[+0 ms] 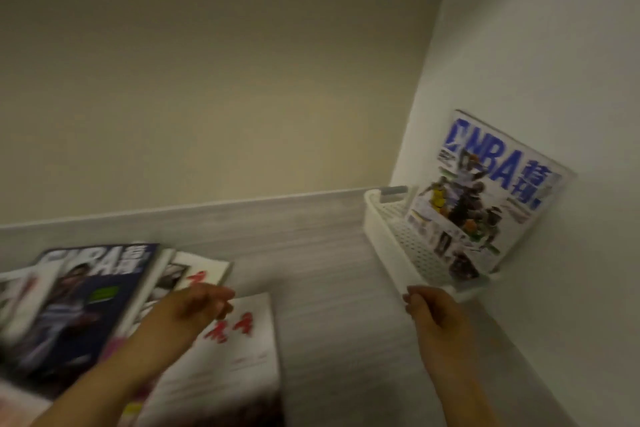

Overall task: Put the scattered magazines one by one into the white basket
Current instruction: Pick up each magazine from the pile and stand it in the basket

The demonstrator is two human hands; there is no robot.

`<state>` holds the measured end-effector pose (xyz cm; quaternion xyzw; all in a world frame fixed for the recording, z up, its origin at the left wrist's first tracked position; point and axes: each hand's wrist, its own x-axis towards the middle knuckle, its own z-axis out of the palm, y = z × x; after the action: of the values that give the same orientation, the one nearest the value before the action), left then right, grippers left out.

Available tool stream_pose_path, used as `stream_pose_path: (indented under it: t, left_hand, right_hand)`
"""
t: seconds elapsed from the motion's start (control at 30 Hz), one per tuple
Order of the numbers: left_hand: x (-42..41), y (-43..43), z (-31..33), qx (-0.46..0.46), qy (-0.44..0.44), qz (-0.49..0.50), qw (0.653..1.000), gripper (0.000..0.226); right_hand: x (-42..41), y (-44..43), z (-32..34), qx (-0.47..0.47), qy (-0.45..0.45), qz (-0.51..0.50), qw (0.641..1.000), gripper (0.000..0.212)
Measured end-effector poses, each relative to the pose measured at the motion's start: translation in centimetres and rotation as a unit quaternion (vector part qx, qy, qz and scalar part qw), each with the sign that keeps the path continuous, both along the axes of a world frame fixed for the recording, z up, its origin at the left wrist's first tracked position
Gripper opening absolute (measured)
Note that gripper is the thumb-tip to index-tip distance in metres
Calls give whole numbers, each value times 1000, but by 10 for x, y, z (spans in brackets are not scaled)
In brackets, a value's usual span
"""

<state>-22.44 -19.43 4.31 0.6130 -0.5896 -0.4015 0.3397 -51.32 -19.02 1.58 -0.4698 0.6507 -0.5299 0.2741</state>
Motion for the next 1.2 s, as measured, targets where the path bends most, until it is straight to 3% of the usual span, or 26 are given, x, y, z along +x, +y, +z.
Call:
stream_pose_path:
  t: [0.13,0.2,0.27,0.33,0.47,0.53,0.67,0.77,0.83,0.97,1.07,1.13,1.2]
  left_hand:
    - [71,47,-34,31,-26,131,991,27]
    - [93,65,-51,42,-49,175,982,17]
    - [104,79,-63,67,-94,156,981,23]
    - [108,86,-68,71,-121,108,984,27]
    - [108,88,-77,12,-304,3,953,41]
    - [113,89,-85,-5,-366,3,930,53]
    - [128,81,-94,34,-400,94,911,78]
    - [133,64,-94,83,-431,91,894,89]
    - [132,55,-92,89,-444,62,889,87]
    - [150,63,-87,23,-380,48,923,65]
    - [185,92,-86,-7,-389,146,909,62]
    - [212,115,-87,54,-409,219,884,69]
    - [234,136,-87,144,-349,289,880,83]
  right_hand:
    - [89,16,-29,29,135,159,977,15]
    - [130,33,-45,37,235,244,940,29]
    - [158,55,-61,27,359,273,892,52]
    - [179,73,-73,30,473,238,847,61]
    - [186,87,-82,86,522,233,816,53]
    - [185,86,-80,95,546,236,798,52]
    - [191,88,-79,130,549,245,788,51]
    - [186,84,-85,128,509,254,812,56]
    - [182,82,-98,115,500,268,815,58]
    - [187,78,-100,141,492,255,821,55]
    - [210,74,-86,151,430,236,858,48]
    - [241,75,-75,131,350,260,891,46]
    - [276,78,-67,127,276,319,898,48]
